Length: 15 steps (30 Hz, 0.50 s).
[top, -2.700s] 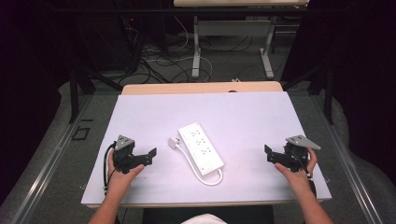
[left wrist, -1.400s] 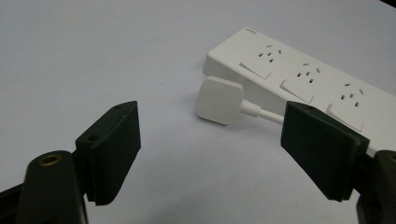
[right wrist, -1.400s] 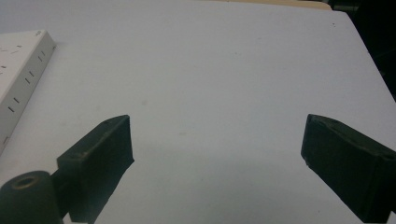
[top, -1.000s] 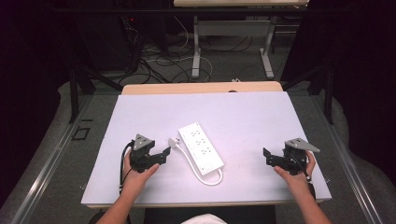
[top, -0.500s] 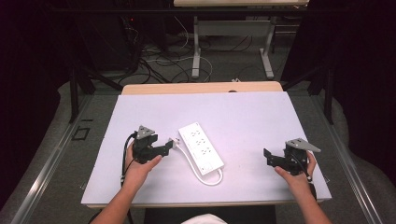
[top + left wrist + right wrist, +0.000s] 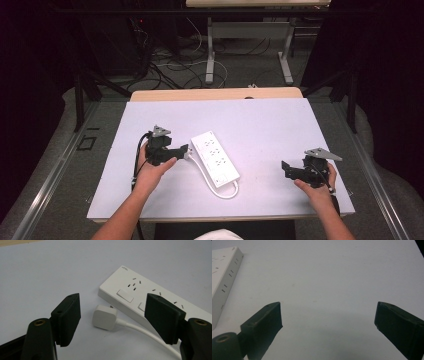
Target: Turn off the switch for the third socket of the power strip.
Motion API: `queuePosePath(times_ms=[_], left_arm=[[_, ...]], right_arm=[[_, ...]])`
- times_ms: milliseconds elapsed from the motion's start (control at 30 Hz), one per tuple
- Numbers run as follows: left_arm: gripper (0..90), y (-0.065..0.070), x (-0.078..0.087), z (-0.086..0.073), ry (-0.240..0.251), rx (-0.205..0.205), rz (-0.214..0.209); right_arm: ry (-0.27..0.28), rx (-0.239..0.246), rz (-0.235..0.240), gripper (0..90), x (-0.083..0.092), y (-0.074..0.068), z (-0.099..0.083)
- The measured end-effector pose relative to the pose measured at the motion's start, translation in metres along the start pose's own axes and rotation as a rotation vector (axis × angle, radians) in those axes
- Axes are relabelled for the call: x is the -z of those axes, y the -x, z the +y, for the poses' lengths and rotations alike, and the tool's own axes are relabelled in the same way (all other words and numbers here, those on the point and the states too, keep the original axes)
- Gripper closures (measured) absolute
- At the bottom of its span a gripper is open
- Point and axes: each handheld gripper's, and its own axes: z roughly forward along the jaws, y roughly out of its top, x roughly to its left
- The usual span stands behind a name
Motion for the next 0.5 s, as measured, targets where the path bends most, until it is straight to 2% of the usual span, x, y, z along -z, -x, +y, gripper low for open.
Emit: queuePosePath(times_ms=[100, 233, 400, 500], left_arm=[[29.2, 0.000, -0.002, 0.005, -0.028, 0.019, -0.018], [29.3, 0.000, -0.004, 0.011, -0.052, 0.019, -0.027], [30.0, 0.001, -0.006, 0.016, -0.081, 0.018, -0.034], [31.5, 0.004, -0.010, 0.020, -0.104, 0.023, -0.044]], right_arm=[[-0.005, -0.003, 0.028, 2.6, -0.001, -0.002, 0.000], [-0.008, 0.011, 0.041, 1.3, -0.002, -0.005, -0.001], [-0.017, 0.021, 0.029, 1.3, -0.003, -0.005, -0.001], [-0.027, 0.007, 0.029, 1.3, -0.004, -0.005, -0.001]])
